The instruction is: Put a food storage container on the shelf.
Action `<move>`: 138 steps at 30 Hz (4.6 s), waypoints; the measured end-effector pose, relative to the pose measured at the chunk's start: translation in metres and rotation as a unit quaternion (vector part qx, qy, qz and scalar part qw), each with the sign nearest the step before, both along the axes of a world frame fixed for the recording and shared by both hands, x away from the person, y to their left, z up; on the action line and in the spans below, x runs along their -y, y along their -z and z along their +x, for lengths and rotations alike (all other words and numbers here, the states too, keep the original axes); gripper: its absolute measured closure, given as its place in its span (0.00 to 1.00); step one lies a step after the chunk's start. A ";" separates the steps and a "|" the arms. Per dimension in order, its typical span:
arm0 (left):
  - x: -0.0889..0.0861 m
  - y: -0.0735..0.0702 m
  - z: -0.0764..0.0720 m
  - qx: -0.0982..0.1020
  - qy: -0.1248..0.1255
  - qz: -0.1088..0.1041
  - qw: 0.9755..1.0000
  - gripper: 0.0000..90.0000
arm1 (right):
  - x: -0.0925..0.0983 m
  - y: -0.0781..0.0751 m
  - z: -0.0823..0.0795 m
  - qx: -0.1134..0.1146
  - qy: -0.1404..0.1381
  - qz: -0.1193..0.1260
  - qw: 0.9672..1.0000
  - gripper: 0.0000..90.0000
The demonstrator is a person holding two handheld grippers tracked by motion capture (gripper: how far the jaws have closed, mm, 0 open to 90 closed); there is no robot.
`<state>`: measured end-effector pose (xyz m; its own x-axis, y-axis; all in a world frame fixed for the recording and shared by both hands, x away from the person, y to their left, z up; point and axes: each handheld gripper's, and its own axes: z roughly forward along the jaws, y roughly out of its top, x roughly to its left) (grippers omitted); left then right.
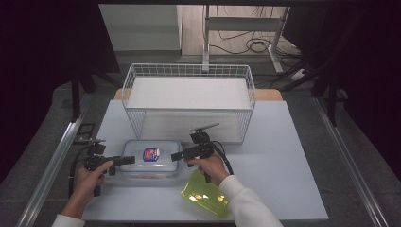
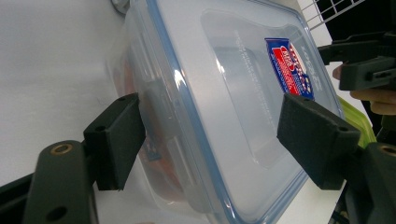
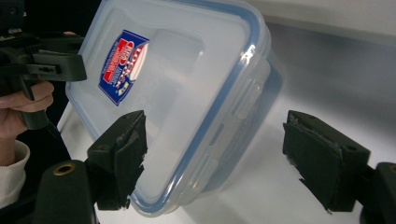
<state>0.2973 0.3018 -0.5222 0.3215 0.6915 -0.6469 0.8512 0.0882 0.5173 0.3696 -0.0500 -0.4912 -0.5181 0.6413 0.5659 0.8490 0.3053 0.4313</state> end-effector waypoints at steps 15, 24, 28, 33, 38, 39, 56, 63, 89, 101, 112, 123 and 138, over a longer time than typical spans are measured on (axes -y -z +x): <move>0.000 0.000 0.000 0.004 0.003 0.001 1.000 0.26 | -0.003 0.012 0.007 -0.069 -0.009 0.037 0.997 0.41; 0.003 -0.008 -0.009 0.023 0.011 0.022 0.999 0.28 | 0.000 0.005 0.003 -0.071 -0.009 0.037 0.997 0.49; 0.004 -0.010 -0.012 0.029 0.016 0.031 0.999 0.29 | 0.002 0.003 0.000 -0.061 -0.016 0.038 0.997 0.51; -0.003 -0.011 -0.016 0.033 0.024 0.023 0.999 0.36 | 0.005 0.001 -0.005 -0.053 -0.023 0.048 0.997 0.54; -0.007 -0.011 -0.017 0.036 0.028 0.012 0.999 0.39 | 0.006 0.000 -0.009 -0.040 -0.027 0.048 0.998 0.56; -0.008 -0.011 -0.017 0.037 0.030 0.008 0.999 0.40 | 0.006 0.000 -0.009 -0.037 -0.029 0.049 0.998 0.56; -0.022 -0.007 -0.017 0.037 0.049 -0.035 0.997 0.51 | 0.010 0.000 -0.015 -0.024 -0.032 0.059 0.997 0.57; -0.021 -0.007 -0.017 0.038 0.058 -0.038 0.997 0.53 | 0.013 -0.001 -0.017 -0.012 -0.031 0.062 0.998 0.57; -0.011 -0.040 -0.022 0.076 0.066 -0.028 0.995 0.56 | 0.025 -0.031 -0.028 0.044 -0.029 0.076 0.996 0.57; 0.011 -0.075 -0.015 0.101 0.084 -0.024 0.991 0.56 | 0.050 -0.066 -0.035 0.089 -0.019 0.084 0.992 0.58; 0.039 -0.116 -0.003 0.136 0.096 -0.015 0.986 0.56 | 0.078 -0.108 -0.036 0.138 -0.010 0.087 0.987 0.58; 0.060 -0.149 0.017 0.157 0.105 -0.002 0.982 0.55 | 0.101 -0.136 -0.023 0.170 -0.004 0.096 0.981 0.58; 0.077 -0.204 0.049 0.187 0.111 0.017 0.976 0.55 | 0.118 -0.176 0.002 0.202 0.008 0.117 0.972 0.58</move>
<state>0.3467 0.2252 -0.3184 0.6759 0.5969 -0.4324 0.5978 -0.1008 0.7953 0.3714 -0.1682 -0.3150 -0.7196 0.5288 0.4501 0.6002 0.1476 0.7861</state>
